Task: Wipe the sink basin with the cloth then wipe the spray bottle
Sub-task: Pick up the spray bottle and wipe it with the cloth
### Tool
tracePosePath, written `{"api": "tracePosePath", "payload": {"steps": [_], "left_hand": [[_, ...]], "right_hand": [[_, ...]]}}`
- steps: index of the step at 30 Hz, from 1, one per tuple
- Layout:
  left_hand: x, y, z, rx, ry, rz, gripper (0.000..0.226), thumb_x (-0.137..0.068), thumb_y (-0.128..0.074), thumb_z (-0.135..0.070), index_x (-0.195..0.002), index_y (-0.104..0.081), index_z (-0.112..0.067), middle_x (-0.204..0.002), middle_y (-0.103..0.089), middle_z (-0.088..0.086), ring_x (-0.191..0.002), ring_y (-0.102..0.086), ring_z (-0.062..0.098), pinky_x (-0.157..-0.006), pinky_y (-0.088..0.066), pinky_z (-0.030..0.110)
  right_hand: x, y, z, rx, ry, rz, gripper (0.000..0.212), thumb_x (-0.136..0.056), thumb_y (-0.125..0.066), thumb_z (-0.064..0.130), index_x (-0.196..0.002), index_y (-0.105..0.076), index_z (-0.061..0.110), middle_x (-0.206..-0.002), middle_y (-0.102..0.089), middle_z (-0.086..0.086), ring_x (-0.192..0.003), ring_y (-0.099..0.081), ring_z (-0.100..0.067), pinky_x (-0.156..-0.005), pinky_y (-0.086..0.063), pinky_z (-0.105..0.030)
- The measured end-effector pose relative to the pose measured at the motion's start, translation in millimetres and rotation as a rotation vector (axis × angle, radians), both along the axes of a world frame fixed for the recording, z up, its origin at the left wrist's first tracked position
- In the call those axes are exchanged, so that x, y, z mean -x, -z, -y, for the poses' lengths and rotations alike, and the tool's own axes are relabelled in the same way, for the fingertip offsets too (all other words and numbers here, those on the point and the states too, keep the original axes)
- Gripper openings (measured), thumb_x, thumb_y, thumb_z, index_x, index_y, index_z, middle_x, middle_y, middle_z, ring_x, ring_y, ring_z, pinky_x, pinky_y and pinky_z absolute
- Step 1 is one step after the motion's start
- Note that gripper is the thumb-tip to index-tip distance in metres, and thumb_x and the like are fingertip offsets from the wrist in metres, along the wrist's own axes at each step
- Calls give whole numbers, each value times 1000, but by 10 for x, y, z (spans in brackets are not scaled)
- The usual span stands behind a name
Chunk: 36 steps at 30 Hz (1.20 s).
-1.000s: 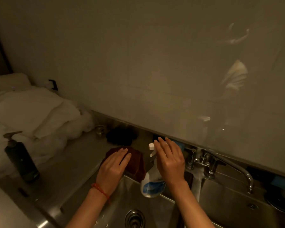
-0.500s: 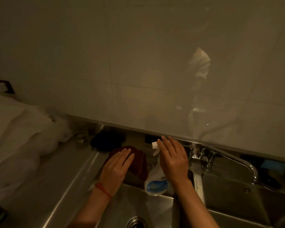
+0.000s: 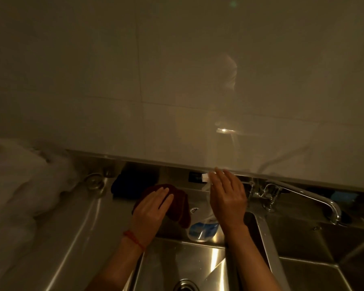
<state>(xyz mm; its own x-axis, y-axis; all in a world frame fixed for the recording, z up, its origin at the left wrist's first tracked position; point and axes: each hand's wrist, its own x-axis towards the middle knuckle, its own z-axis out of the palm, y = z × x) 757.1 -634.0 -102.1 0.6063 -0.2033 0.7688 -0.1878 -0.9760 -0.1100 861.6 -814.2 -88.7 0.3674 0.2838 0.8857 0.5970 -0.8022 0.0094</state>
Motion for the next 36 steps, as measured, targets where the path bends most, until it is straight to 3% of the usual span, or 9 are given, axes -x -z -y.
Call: {"api": "tracePosePath", "payload": {"steps": [5, 9, 11, 13, 18, 21, 26, 33, 36], "left_hand": [[-70, 102, -154, 22, -7, 37, 69, -106, -13, -10, -85, -78, 0, -90, -76, 20, -80, -75, 32, -66, -59, 43], [-87, 152, -237, 15, -28, 65, 60, -106, -22, -10, -86, -78, 0, -91, -75, 20, -81, -75, 32, -66, -60, 44], [-70, 164, -256, 8, -66, 51, 39, -92, -41, -7, -86, -78, 1, -90, -75, 20, -80, -75, 32, -65, -60, 43], [-30, 183, -278, 15, -92, 28, 35, -76, -45, -7, -86, -78, 0, -90, -75, 20, -80, -75, 32, -65, -59, 42], [98, 302, -396, 10, -155, 21, 35, -82, -43, -5, -90, -78, -1, -94, -75, 19, -84, -75, 32, -68, -59, 42], [211, 409, -537, 37, -150, 19, 63, -106, -17, -12, -92, -77, 0, -96, -75, 20, -86, -74, 33, -70, -59, 44], [350, 438, -793, 48, -214, 21, 53, -104, -29, -14, -88, -77, 1, -94, -75, 20, -83, -74, 33, -69, -60, 42], [541, 390, -1213, 79, -218, -6, 74, -108, -12, -24, -84, -78, 1, -91, -75, 20, -81, -75, 33, -64, -60, 43], [588, 403, -1370, 52, -264, -7, 73, -108, -12, -22, -85, -78, 1, -91, -75, 20, -81, -74, 34, -76, -60, 34]], "right_hand": [[-23, -7, -188, 0, 2, 25, 29, -79, -55, 9, -105, -68, 7, -108, -69, -14, -102, -65, -31, -89, -48, -43], [-42, -38, -317, -9, -34, 47, 27, -81, -55, 10, -104, -69, 7, -106, -70, -14, -101, -65, -30, -88, -48, -42], [-45, -45, -365, -6, -62, 45, 28, -78, -58, 7, -104, -69, 6, -106, -70, -14, -100, -65, -30, -87, -50, -42], [-48, -44, -416, -3, -90, 46, 29, -76, -60, 7, -104, -68, 6, -105, -70, -14, -99, -65, -30, -86, -50, -42], [-81, -80, -587, 6, -177, 52, 25, -79, -59, 10, -102, -69, 4, -103, -70, -15, -96, -66, -32, -84, -51, -41], [-41, -66, -745, 8, -218, 31, 27, -76, -66, 6, -103, -68, 3, -104, -70, -16, -97, -66, -33, -83, -53, -44], [33, -75, -1074, 15, -253, -13, 41, -63, -80, 0, -102, -69, 3, -103, -70, -16, -96, -66, -33, -82, -52, -42], [169, -127, -1604, 4, -275, -6, 38, -62, -78, -3, -99, -70, 3, -100, -71, -16, -94, -67, -32, -82, -52, -43], [209, -147, -1819, -3, -312, 29, 29, -69, -71, -4, -97, -71, 3, -99, -72, -15, -92, -68, -32, -81, -52, -42]]}}
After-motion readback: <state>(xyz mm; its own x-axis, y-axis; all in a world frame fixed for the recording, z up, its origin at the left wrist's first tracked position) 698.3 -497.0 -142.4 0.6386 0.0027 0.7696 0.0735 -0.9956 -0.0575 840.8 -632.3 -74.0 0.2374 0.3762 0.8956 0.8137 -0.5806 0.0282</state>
